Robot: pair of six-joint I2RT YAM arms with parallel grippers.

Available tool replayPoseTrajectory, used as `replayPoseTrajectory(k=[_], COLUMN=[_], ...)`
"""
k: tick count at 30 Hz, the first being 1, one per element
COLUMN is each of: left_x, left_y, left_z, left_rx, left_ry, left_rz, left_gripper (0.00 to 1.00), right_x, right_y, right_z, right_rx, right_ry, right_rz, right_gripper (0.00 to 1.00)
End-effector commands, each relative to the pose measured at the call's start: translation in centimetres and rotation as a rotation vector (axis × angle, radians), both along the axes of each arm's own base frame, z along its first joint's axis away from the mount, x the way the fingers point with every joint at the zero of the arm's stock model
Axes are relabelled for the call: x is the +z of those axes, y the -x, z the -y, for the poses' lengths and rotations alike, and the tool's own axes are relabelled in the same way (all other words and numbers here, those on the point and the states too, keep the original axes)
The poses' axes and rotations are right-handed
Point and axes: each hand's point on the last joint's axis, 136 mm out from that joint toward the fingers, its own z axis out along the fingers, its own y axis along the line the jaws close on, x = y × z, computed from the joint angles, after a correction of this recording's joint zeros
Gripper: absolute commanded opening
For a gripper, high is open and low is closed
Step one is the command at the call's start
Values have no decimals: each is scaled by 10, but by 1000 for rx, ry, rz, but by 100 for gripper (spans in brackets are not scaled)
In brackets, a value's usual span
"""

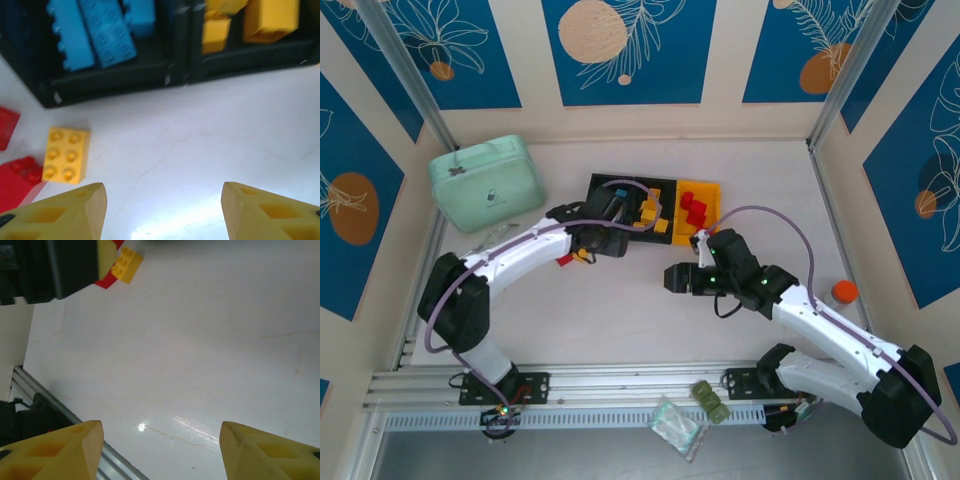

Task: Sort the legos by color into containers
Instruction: Pick up the lego from the center of the table.

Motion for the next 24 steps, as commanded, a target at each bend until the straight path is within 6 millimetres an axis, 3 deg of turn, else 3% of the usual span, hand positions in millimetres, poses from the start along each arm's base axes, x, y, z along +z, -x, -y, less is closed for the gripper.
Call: replayPoseTrajectory(k=[1,5,7,24], left_x=[2,-19,-26,-68], left_y=[-6,-7,-9,-39], left_z=[-21,-49,-53,-62], left_rx=[8,46,38,33], left_ry=[20,-18,-18,-127], left_rz=[43,14,5,0], left_gripper=[64,73,76,79], right_x=[23,20,19,10], right_y=[2,7,8,9], right_z=[-25,-39,-43,-41], right_rx=[96,140,150,146], right_ry=[-56,-38,-27,32], right_rz=[77,97,96,85], right_gripper=[68,72,73,72])
